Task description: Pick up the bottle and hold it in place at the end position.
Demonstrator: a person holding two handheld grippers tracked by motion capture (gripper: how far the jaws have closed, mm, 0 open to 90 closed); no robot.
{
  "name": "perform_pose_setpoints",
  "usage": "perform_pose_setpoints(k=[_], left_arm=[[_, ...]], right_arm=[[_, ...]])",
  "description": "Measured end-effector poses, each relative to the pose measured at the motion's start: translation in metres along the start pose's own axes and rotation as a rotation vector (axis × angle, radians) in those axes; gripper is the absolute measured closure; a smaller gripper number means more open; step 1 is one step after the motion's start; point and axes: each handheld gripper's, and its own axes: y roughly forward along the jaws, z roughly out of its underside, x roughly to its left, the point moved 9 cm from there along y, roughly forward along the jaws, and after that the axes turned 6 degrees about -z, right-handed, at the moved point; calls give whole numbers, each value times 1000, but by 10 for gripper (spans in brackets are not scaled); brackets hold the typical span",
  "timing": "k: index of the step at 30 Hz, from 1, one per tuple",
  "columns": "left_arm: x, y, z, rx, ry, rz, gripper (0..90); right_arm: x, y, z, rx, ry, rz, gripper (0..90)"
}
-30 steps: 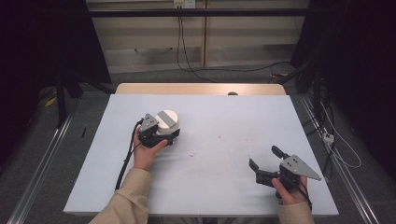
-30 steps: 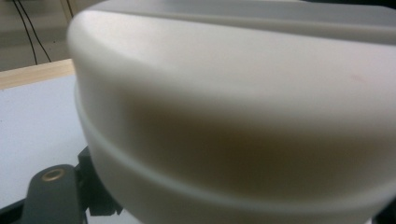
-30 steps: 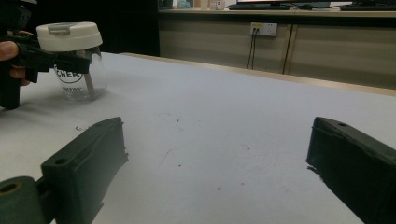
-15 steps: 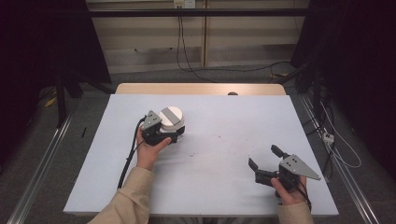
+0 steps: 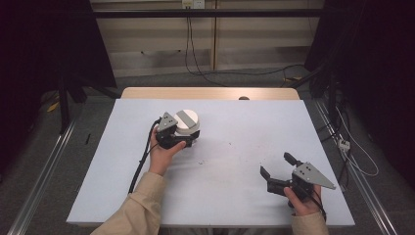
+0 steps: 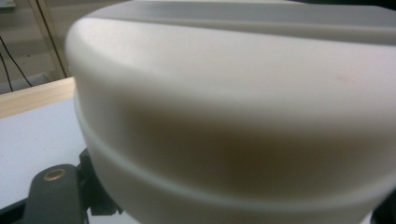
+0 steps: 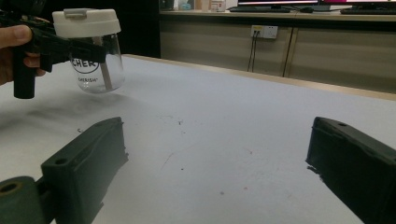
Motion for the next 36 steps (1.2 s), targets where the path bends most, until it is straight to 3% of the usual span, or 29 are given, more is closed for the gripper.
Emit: perform_pose_setpoints(k=[4,6,14,32,36], left_arm=[[-4,4,-1,-1,-8,9,183],[-5,6,-1,4,7,13,182],[-4,11,-1,11,-15,0,183],[-18,25,-4,17,-3,34,184],[-21,28,-5,15,-17,44,184]], right_arm=[[0,0,0,1,-4,-1,38],[0,0,0,0,3,-5,38],[2,1,0,2,5,-8,38],[2,2,1,2,12,-15,38],[2,2,1,3,11,-16,38]])
